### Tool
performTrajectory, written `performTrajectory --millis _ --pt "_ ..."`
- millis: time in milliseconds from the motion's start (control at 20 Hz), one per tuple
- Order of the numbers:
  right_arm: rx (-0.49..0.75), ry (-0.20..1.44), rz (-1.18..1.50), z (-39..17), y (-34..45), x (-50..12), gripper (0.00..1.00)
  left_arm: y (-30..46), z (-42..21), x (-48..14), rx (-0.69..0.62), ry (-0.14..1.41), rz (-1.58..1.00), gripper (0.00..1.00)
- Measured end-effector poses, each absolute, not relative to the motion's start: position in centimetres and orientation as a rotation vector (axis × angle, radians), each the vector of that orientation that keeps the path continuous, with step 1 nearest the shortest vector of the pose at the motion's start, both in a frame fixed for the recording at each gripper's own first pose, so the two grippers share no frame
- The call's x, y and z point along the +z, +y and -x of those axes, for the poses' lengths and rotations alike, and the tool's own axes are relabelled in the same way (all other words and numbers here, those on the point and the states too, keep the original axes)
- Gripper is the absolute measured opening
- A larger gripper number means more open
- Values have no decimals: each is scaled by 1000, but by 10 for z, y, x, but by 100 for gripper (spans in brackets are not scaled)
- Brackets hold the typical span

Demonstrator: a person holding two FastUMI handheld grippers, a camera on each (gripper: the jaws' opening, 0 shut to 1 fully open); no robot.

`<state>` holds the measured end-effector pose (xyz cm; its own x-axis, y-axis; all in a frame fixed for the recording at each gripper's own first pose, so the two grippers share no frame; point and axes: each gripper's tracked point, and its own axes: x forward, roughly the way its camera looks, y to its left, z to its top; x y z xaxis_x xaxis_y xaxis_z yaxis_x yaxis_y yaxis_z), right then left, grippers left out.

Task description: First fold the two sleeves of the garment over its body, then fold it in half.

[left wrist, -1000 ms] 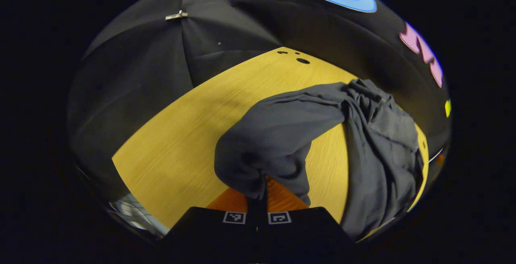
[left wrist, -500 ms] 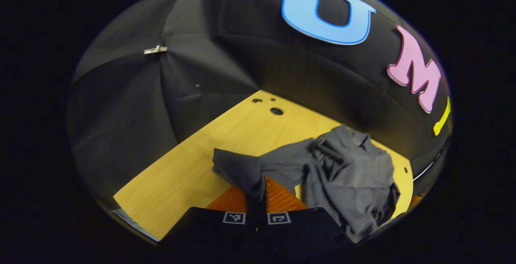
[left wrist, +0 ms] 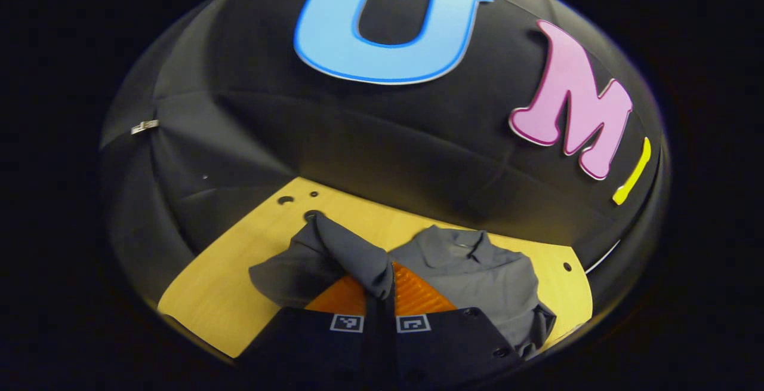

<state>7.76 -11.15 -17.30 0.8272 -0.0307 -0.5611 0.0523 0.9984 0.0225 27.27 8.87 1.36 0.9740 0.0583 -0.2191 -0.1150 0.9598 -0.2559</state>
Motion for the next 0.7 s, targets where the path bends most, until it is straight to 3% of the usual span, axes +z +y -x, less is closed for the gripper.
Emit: performTrajectory --millis 350,700 --pt "-107 610 -48 -73 -152 -171 98 -49 -338 29 -105 216 234 6" --pt "-130 612 -99 -72 -162 -173 99 -178 -363 14 -323 279 261 5"
